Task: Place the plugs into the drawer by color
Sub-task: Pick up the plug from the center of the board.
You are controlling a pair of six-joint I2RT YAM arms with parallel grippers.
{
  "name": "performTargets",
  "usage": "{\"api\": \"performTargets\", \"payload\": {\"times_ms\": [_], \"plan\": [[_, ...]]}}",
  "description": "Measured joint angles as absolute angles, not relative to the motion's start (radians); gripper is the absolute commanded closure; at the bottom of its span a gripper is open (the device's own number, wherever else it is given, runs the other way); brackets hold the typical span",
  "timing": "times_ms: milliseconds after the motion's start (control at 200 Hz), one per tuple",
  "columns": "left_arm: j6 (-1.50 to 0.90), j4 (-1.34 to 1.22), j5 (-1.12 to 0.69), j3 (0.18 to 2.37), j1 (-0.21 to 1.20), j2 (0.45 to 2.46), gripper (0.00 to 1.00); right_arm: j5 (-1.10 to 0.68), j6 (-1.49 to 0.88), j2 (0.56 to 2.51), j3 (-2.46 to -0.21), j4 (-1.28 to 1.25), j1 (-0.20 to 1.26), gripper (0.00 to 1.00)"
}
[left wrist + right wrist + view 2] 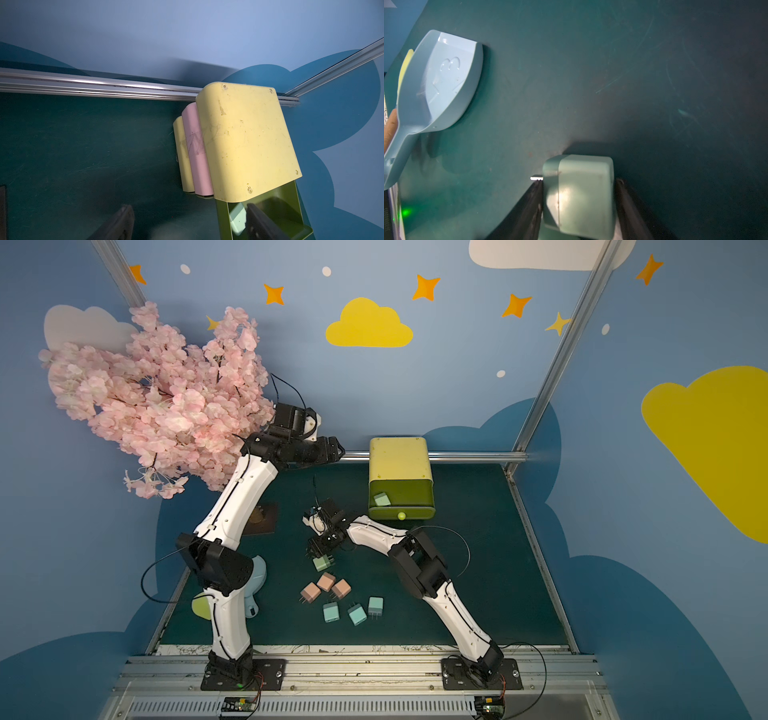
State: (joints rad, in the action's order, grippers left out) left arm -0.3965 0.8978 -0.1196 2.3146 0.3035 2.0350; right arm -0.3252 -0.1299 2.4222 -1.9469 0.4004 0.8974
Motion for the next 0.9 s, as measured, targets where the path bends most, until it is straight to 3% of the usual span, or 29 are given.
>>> {"api": "performTargets", "payload": {"times_ms": [255,506,901], "plan": [[-0.397,0.897,-0.12,2.313,0.303,2.035,0.14,-0.315,-0.138,2.417,-1.936,0.381,0.897,0.54],[-0.397,0.897,-0.121,2.313,0.303,2.035,0.14,-0.275,-0.18,2.342,-1.851,0.378,0.898,0.56],[-0.4,0.894,-0.123,2.281,0.305,1.997,0.14,-0.2,-0.236,1.982,-1.703,0.417,0.889,0.58]]}}
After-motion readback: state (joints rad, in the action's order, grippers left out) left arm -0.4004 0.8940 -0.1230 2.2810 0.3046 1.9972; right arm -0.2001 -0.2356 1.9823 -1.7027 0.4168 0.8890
